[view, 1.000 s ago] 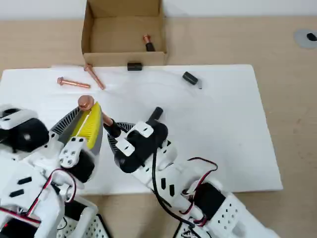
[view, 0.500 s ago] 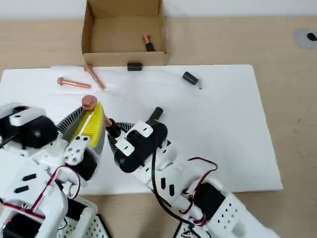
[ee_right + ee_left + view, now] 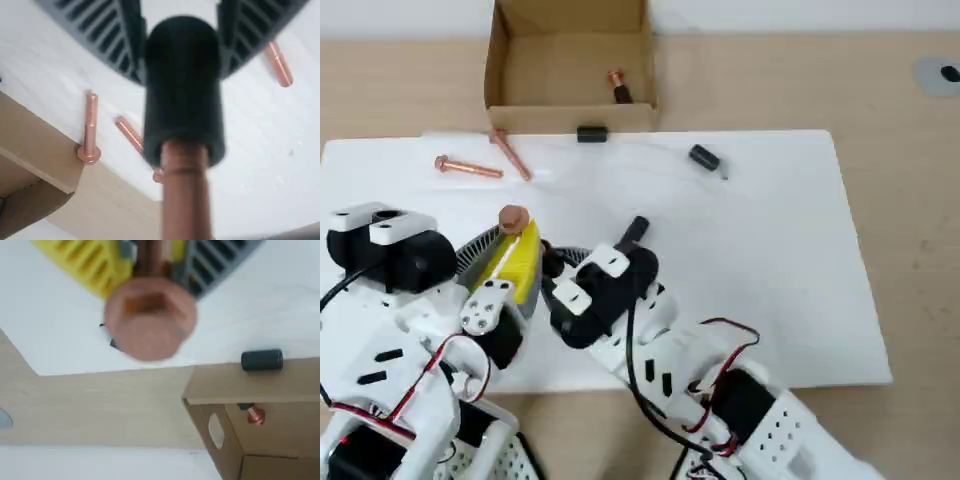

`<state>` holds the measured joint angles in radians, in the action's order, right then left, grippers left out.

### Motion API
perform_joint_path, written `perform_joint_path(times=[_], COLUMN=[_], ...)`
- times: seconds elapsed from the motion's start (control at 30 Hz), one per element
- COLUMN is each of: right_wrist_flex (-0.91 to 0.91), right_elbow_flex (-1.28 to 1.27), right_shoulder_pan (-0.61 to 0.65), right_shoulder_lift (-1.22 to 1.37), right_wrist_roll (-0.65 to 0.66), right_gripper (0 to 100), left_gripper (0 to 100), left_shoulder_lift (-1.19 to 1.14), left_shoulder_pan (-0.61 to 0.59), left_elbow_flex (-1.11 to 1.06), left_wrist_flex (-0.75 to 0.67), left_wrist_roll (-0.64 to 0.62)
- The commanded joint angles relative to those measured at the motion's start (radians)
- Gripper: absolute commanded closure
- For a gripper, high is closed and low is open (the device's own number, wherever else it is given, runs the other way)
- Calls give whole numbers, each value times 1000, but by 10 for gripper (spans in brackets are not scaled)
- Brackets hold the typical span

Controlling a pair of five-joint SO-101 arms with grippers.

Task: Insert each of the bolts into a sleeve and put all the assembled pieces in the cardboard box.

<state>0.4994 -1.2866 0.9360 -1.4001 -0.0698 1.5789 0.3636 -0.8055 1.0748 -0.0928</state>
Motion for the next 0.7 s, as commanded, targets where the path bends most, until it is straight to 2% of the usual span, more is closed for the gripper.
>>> perform_joint_path(times=[0.0,0.1,0.23,0.5,0.57,0.67], right_wrist_flex=[-25,-23,-26,-15,-17,-17], right_elbow_flex=[35,33,42,110,160,308], right_shoulder_pan=[-7,-24,-79,-147,-185,-289], right_shoulder_lift=[-28,-24,-19,16,87,268], right_wrist_roll=[-6,-6,-17,-40,-40,-41], right_gripper=[989,989,989,989,989,989], left_gripper=[989,943,874,868,868,871], left_shoulder_lift=[1,1,-8,-139,-189,-291], left_shoulder_pan=[11,6,11,12,6,6], left_elbow_flex=[26,72,155,399,476,546], left_wrist_flex=[5,37,164,347,377,496], left_wrist_roll=[0,-6,-23,-89,-87,-75])
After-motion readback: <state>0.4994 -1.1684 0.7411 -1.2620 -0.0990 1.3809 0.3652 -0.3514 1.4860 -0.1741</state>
